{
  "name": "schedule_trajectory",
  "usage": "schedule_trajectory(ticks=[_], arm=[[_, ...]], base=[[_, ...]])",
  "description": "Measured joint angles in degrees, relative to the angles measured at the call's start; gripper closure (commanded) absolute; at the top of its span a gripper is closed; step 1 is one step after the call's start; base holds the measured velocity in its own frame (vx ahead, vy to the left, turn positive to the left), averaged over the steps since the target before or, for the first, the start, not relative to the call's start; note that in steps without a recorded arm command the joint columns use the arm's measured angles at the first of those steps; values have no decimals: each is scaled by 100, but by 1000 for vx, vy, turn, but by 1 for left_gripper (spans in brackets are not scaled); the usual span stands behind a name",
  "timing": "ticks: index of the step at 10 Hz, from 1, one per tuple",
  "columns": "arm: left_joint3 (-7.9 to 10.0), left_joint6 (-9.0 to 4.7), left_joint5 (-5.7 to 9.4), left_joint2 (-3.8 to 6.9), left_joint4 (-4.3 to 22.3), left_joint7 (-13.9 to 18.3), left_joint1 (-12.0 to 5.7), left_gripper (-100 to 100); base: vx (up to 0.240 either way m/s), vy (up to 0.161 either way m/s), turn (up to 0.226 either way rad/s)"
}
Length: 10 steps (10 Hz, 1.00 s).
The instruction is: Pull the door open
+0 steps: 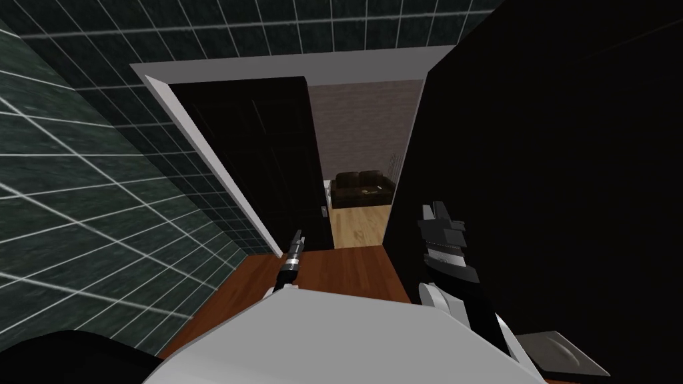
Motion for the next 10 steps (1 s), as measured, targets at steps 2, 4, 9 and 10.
schedule_trajectory(ticks=[2, 4, 9, 10], arm=[[14, -68, 17, 1, 249, 32, -76, -100], [26, -137, 37, 13, 476, 70, -127, -100], [54, -274, 83, 13, 1045, 166, -270, -100], [58, -294, 95, 18, 1143, 189, -281, -100]], base=[[98, -12, -35], [133, -7, -37], [116, -7, -35], [137, 13, -32]])
